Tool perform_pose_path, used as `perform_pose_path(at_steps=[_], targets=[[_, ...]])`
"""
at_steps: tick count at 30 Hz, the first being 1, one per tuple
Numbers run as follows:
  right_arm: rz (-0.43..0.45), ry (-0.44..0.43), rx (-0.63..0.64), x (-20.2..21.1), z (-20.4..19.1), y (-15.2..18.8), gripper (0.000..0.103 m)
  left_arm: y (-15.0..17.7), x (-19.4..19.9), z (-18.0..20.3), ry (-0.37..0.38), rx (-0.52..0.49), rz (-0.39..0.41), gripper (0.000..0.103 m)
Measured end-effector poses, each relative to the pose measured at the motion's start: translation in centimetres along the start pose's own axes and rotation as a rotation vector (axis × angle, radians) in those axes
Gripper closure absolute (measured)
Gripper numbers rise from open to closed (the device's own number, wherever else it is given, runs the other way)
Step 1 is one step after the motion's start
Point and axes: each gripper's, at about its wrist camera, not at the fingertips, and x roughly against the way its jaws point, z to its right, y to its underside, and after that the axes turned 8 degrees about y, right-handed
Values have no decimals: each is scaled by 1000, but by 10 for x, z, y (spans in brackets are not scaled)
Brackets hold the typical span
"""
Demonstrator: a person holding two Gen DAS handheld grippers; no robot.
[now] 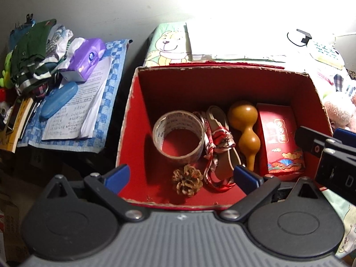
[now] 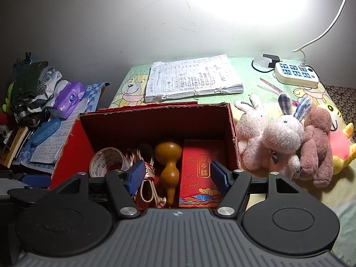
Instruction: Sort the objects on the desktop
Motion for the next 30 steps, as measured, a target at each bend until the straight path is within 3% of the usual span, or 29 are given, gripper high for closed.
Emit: perform_pose_path(at_steps=[12, 30], targets=[[-1, -17, 5, -24, -5, -11, 36, -13, -15, -8, 4, 14, 39, 3], [-46, -2, -1, -47, -6, -14, 36, -23, -44, -7, 37, -24, 0, 3]])
